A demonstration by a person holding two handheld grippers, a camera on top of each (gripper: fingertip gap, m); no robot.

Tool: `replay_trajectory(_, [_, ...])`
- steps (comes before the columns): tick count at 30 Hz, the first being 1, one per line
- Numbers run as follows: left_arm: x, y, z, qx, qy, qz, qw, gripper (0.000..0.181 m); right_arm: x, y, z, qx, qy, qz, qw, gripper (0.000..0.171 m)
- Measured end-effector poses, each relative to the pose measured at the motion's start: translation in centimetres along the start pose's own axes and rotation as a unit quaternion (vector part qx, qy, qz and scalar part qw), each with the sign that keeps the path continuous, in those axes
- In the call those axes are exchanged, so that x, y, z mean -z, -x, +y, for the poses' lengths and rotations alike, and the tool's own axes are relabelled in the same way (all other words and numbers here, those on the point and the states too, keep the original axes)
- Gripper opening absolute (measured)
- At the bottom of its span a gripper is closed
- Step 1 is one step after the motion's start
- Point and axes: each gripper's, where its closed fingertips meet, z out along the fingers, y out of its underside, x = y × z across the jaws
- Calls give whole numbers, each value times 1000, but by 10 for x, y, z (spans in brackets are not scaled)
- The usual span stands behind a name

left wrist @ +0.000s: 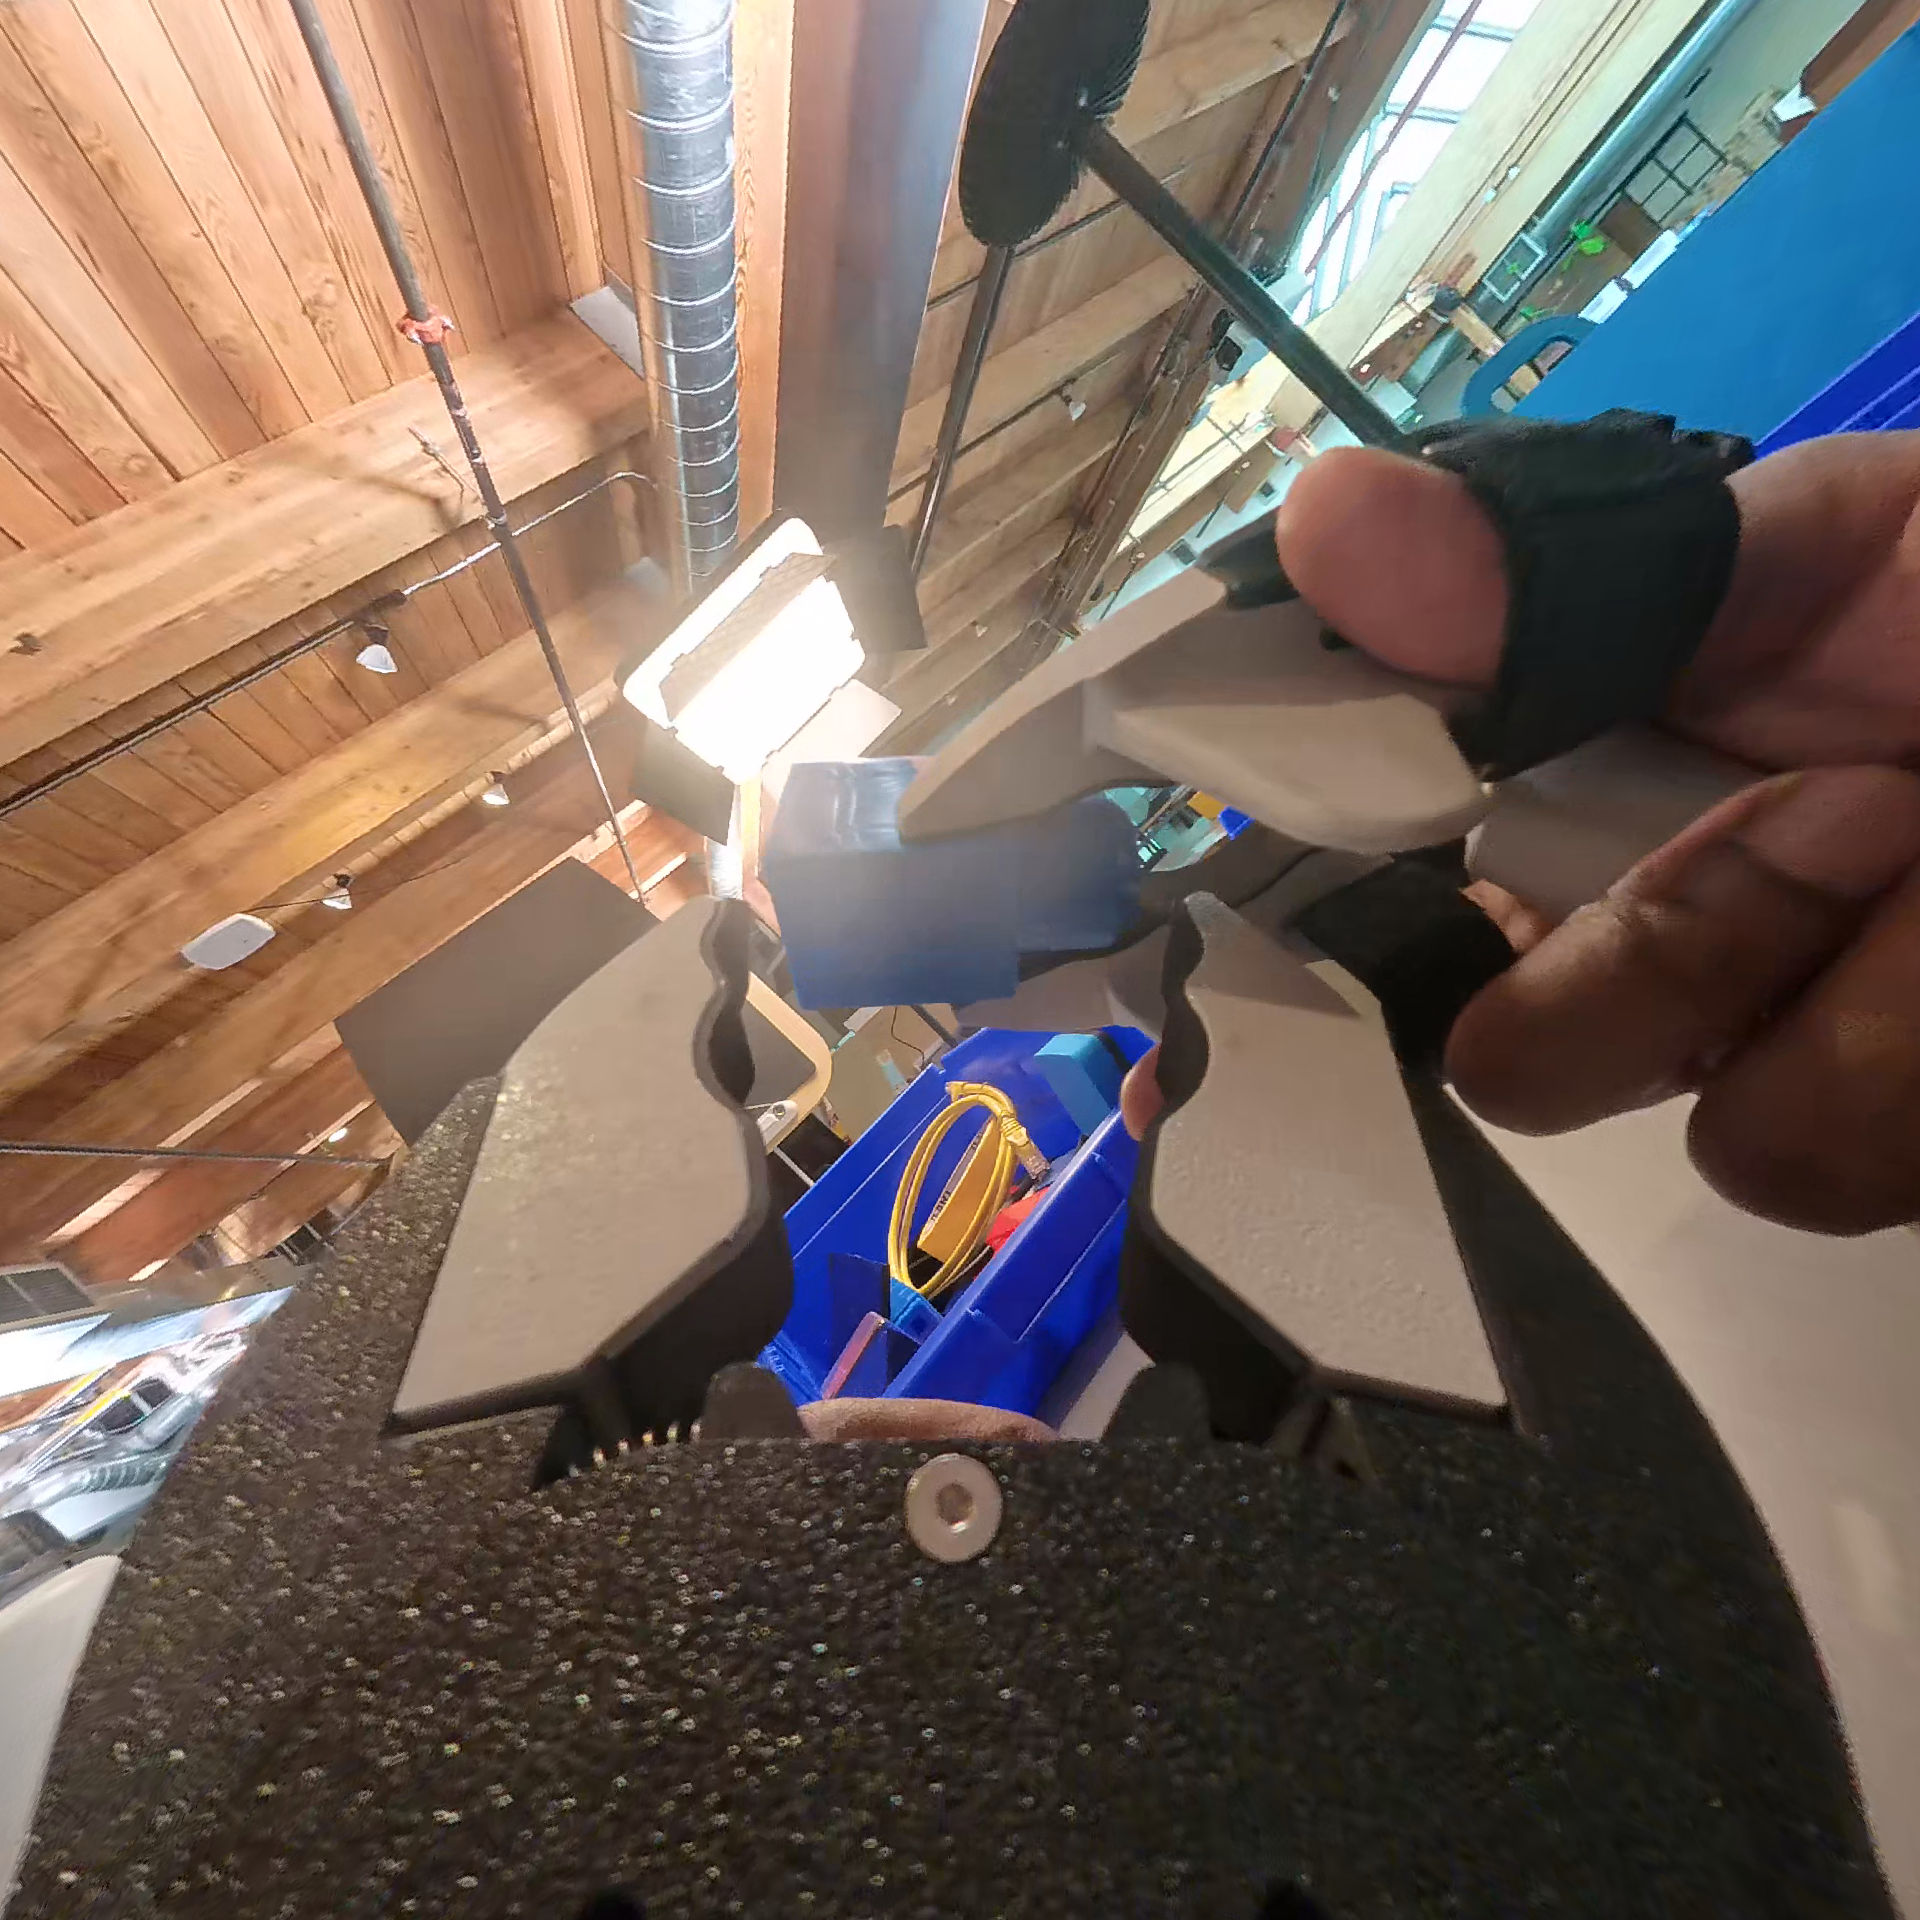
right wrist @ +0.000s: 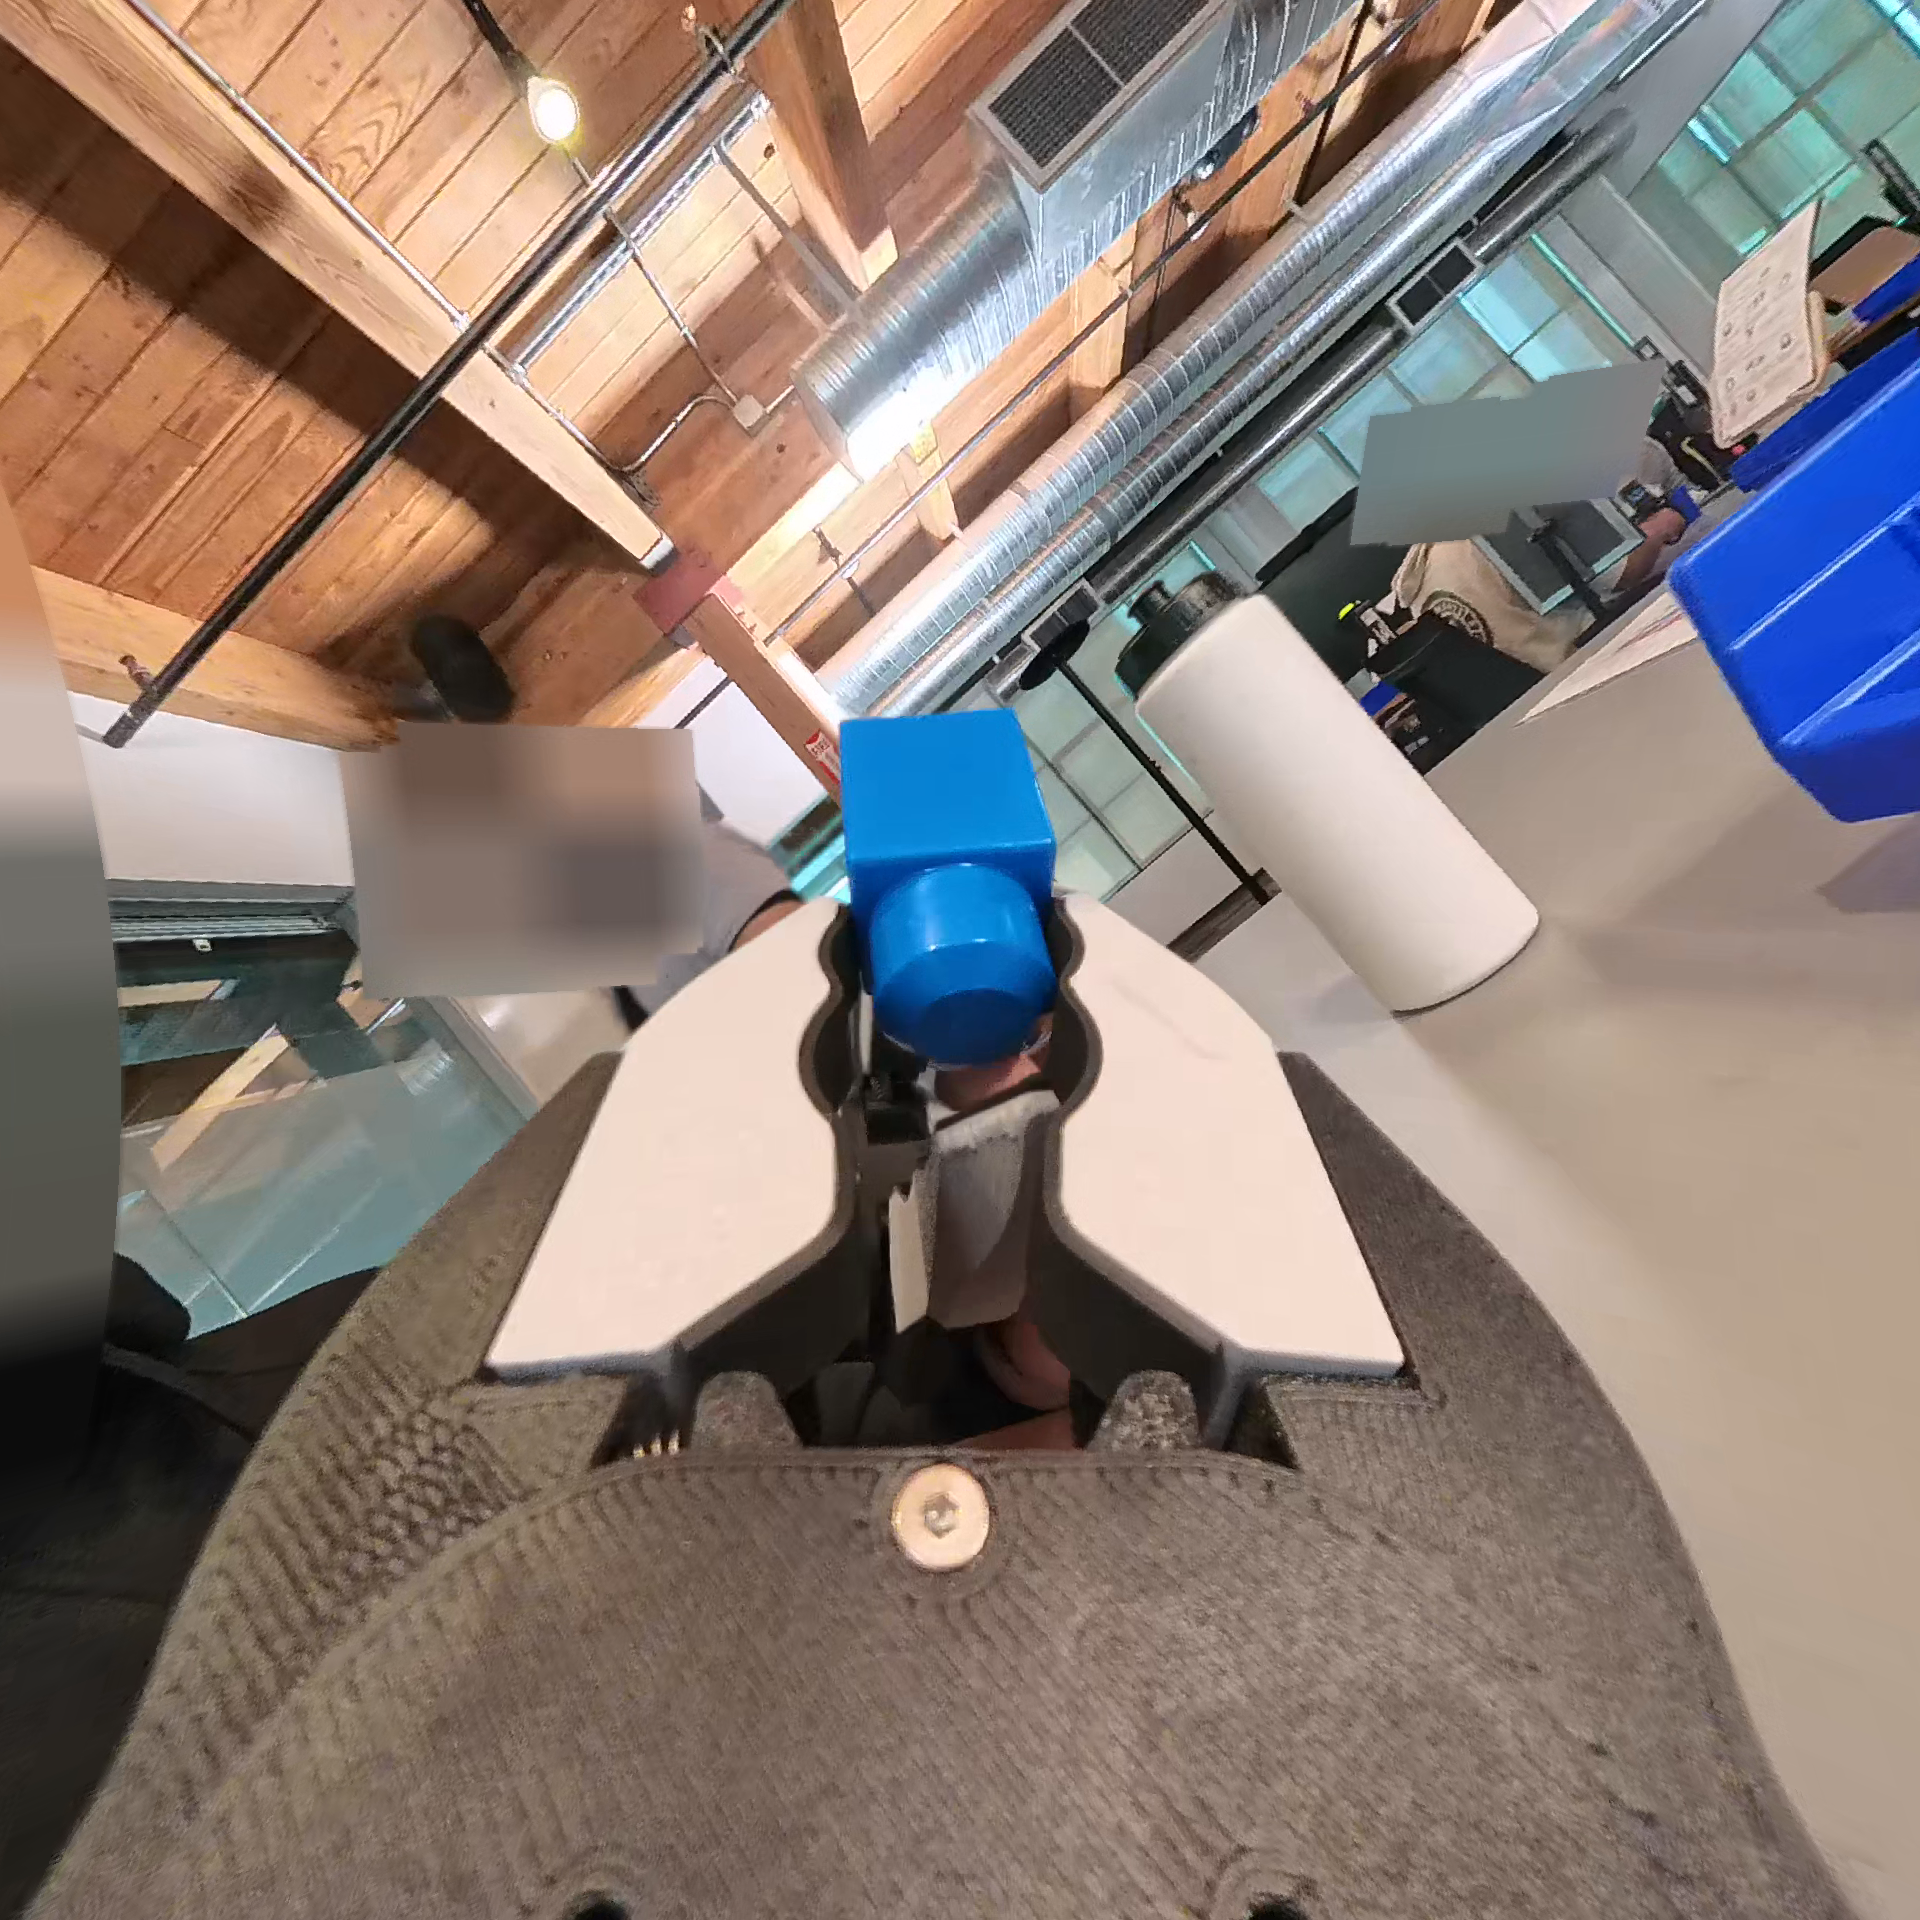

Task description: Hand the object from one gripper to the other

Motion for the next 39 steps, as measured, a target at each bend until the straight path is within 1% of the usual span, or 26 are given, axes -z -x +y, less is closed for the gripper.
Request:
replay_trajectory(3, [0, -3, 1, -13, 0, 4, 1000, 71, 0, -2, 0, 0, -2, 1, 1000, 34])
replay_trajectory(8, [1, 0, 3, -21, 4, -1, 1000, 66, 0, -4, 1, 2, 1, 2, 1000, 35])
replay_trajectory(12, [0, -2, 3, -46, 7, -7, 999, 67, 1, -6, -1, -14, -9, 4, 1000, 34])
replay_trajectory(14, [-1, -4, 5, -60, 16, -5, 998, 72, 2, -9, -1, -22, -14, 7, 1000, 34])
replay_trajectory(18, [-2, -6, 7, -52, 22, 2, 998, 72, 3, -11, -2, -33, -19, 8, 999, 34])
replay_trajectory(21, [-2, -5, 7, -51, 23, 0, 998, 72, 2, -11, -1, -20, -14, 10, 1000, 34])
replay_trajectory(23, [-2, -4, 8, -48, 25, -2, 999, 70, 2, -11, 0, -3, -8, 17, 1000, 34])
replay_trajectory(24, [-1, -2, 9, -46, 27, -7, 999, 65, 2, -12, -1, 2, -6, 21, 1000, 34])
replay_trajectory(29, [1, -2, 9, -48, 29, 10, 998, 64, 2, -12, 3, 11, 19, 14, 1000, 34])
replay_trajectory(32, [2, 4, 9, -19, 25, 10, 999, 64, 3, -11, 5, 34, 42, 18, 998, 34])
replay_trajectory(36, [6, 13, 6, 32, 6, 28, 999, 64, 6, -10, 2, 80, 62, 30, 994, 46])
replay_trajectory(37, [7, 16, 7, 51, 4, 38, 998, 64, 8, -9, 0, 101, 70, 31, 992, 49])
replay_trajectory(39, [11, 15, 3, 105, -14, 89, 990, 64, 13, -6, -5, 161, 90, 41, 982, 54])
